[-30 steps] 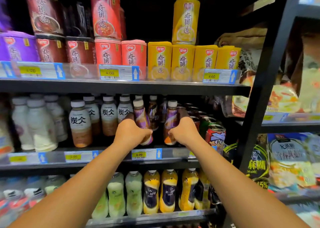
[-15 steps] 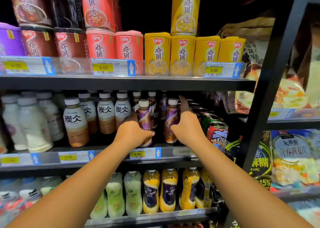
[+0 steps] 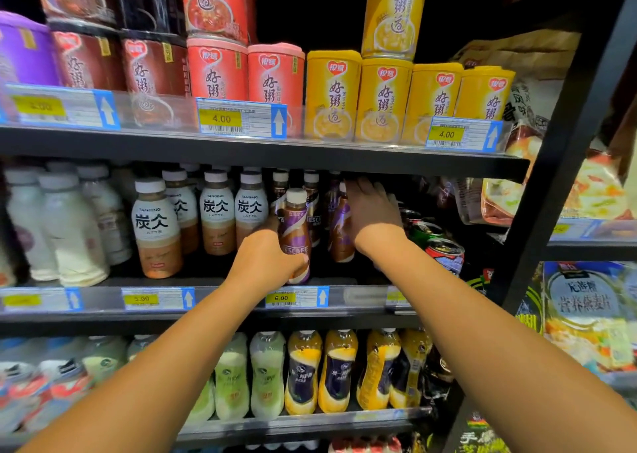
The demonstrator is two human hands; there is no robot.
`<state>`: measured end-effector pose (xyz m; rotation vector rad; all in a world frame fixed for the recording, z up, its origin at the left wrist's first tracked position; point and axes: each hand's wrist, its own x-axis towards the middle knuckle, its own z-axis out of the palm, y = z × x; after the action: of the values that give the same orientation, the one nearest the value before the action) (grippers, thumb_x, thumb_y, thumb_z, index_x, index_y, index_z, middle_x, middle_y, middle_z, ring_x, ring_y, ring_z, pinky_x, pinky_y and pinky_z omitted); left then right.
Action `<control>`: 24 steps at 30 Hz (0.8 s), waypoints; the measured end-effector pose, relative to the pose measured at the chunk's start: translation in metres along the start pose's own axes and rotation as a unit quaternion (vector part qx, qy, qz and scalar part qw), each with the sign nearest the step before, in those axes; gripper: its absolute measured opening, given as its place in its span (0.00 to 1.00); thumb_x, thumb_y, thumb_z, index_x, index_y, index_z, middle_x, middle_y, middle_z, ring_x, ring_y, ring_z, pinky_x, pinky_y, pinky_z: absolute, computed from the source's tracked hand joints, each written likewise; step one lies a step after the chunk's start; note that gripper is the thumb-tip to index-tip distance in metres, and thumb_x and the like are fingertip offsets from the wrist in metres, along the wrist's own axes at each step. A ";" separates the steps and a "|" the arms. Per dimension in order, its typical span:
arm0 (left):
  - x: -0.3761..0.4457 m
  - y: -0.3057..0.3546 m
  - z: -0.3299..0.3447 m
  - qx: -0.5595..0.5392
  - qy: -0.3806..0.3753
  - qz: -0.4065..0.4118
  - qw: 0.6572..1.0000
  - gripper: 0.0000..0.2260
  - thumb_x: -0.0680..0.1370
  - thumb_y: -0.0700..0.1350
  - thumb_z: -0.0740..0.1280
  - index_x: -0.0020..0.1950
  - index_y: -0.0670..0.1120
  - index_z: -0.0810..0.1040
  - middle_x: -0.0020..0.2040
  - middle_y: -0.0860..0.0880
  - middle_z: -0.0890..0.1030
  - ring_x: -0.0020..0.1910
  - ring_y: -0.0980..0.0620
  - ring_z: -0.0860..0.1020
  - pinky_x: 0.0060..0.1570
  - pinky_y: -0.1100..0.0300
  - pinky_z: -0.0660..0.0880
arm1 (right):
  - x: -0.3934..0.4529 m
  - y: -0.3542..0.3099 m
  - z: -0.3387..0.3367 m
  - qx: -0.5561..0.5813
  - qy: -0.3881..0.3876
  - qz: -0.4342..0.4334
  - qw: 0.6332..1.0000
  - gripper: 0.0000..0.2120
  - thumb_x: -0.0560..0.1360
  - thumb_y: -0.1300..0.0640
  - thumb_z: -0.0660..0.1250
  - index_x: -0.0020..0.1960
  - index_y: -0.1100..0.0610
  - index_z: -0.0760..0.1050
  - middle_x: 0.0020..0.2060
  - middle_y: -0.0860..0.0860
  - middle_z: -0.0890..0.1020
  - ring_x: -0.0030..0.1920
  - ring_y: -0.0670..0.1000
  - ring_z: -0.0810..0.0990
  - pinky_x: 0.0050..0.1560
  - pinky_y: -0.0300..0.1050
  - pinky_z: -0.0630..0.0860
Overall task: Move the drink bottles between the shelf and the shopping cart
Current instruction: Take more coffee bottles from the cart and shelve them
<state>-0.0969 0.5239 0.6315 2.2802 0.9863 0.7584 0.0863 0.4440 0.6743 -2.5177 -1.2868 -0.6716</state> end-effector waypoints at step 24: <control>0.004 0.024 0.026 0.048 0.016 0.040 0.998 0.14 0.75 0.54 0.75 0.45 0.46 0.75 0.44 0.47 0.81 0.43 0.47 0.79 0.36 0.55 0.74 | -0.037 -0.014 -0.028 0.296 -0.055 -0.057 0.952 0.42 0.75 0.54 0.74 0.83 0.38 0.58 0.46 0.49 0.81 0.49 0.55 0.79 0.57 0.52 0.81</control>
<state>-0.0659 0.5063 0.6298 2.4091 0.9702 0.8000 0.0482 0.4154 0.6801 -2.0199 -1.4194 -0.1250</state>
